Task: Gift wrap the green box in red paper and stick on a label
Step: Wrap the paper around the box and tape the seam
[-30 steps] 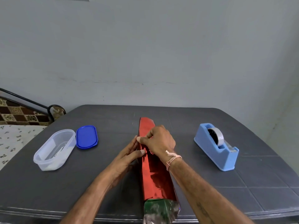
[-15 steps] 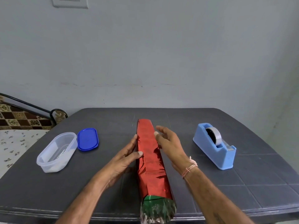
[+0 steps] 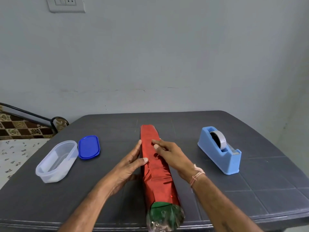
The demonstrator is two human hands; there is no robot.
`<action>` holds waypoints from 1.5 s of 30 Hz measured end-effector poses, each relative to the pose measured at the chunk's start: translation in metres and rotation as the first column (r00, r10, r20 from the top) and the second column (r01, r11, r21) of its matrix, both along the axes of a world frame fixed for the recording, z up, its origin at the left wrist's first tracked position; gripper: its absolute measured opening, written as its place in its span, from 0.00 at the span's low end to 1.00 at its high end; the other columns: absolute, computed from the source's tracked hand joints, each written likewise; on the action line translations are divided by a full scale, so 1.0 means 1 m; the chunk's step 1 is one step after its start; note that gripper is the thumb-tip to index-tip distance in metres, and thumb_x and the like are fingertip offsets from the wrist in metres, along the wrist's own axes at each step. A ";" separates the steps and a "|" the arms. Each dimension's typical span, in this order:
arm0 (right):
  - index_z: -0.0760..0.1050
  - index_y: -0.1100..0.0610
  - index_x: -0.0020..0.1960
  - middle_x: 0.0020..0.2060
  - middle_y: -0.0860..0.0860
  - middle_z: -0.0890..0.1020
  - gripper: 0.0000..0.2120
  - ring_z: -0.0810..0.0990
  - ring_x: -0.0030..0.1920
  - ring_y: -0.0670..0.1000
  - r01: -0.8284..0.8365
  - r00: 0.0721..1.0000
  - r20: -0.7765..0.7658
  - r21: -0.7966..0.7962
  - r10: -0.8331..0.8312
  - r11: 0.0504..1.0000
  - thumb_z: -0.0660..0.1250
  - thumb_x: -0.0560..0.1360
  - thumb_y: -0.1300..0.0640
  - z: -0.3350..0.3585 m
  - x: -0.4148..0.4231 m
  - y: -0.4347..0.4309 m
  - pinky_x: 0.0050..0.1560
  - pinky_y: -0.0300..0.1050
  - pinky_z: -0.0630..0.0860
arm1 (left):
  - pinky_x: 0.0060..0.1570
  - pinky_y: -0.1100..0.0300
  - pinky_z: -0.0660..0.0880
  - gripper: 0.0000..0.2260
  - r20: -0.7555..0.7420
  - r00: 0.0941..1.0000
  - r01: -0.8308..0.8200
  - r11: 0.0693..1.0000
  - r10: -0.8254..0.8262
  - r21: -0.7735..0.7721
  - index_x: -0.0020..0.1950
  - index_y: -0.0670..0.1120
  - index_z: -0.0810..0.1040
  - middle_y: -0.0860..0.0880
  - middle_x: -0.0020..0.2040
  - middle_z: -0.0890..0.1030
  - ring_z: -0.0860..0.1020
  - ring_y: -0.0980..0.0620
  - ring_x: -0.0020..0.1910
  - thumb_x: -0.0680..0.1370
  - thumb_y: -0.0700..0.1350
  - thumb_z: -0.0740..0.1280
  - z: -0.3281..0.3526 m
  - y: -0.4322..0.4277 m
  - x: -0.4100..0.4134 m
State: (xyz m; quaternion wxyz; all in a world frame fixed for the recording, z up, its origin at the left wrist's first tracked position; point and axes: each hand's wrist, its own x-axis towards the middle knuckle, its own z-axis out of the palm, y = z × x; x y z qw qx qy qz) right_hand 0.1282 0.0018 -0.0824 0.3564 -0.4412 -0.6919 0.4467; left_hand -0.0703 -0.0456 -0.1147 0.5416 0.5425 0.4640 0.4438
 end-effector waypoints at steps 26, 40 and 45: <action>0.82 0.34 0.60 0.76 0.50 0.70 0.14 0.58 0.81 0.54 -0.061 0.997 0.043 -0.003 0.061 0.998 0.72 0.74 0.44 0.002 0.025 0.020 0.77 0.53 0.62 | 0.57 0.57 0.80 0.45 -0.039 0.998 0.050 0.998 -0.051 -0.036 0.77 0.73 0.56 0.59 0.83 0.58 0.68 0.64 0.70 0.68 0.61 0.80 0.018 0.022 0.034; 0.85 0.44 0.60 0.54 0.42 0.84 0.12 0.84 0.55 0.47 -0.008 0.997 -0.076 -0.068 0.003 0.998 0.74 0.77 0.54 -0.002 0.028 0.016 0.62 0.50 0.81 | 0.50 0.72 0.76 0.39 -0.063 0.995 -0.068 0.993 0.074 0.093 0.80 0.62 0.62 0.59 0.80 0.62 0.68 0.60 0.71 0.74 0.51 0.77 0.014 -0.004 0.048; 0.85 0.44 0.60 0.56 0.44 0.85 0.12 0.84 0.56 0.46 -0.010 0.996 -0.085 -0.070 0.004 0.997 0.74 0.77 0.53 -0.004 0.027 0.017 0.63 0.49 0.81 | 0.68 0.60 0.73 0.49 -0.029 0.999 -0.043 0.997 0.045 0.068 0.81 0.63 0.58 0.60 0.81 0.60 0.66 0.59 0.75 0.67 0.58 0.82 0.014 -0.018 0.051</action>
